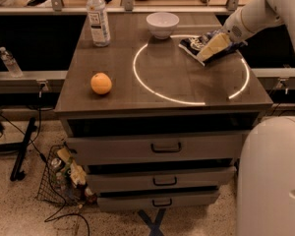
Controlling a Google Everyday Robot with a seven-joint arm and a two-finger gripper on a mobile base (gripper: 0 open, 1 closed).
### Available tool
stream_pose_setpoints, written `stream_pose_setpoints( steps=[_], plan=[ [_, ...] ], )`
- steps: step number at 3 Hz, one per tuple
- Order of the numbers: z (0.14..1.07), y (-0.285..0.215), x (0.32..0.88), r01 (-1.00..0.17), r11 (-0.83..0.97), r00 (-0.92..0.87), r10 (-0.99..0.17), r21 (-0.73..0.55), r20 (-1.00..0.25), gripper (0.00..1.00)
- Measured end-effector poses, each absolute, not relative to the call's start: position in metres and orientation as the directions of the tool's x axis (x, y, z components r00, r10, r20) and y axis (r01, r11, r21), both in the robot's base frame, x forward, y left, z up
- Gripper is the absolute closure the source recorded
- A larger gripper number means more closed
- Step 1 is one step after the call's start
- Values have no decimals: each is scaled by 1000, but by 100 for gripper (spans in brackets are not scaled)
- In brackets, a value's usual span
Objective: Move blue chip bag near orange
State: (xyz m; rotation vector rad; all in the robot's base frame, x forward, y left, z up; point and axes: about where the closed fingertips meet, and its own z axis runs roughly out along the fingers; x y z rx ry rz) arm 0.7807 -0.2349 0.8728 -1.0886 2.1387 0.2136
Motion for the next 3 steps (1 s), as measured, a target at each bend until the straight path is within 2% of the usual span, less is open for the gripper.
stream_pose_setpoints(
  steps=[2,3],
  plan=[
    [860,-230,799,-753,642,-403,-623,-143,-671,48],
    [853,-226,793,-778,613,-397,-649,-138,-649,80]
  ],
)
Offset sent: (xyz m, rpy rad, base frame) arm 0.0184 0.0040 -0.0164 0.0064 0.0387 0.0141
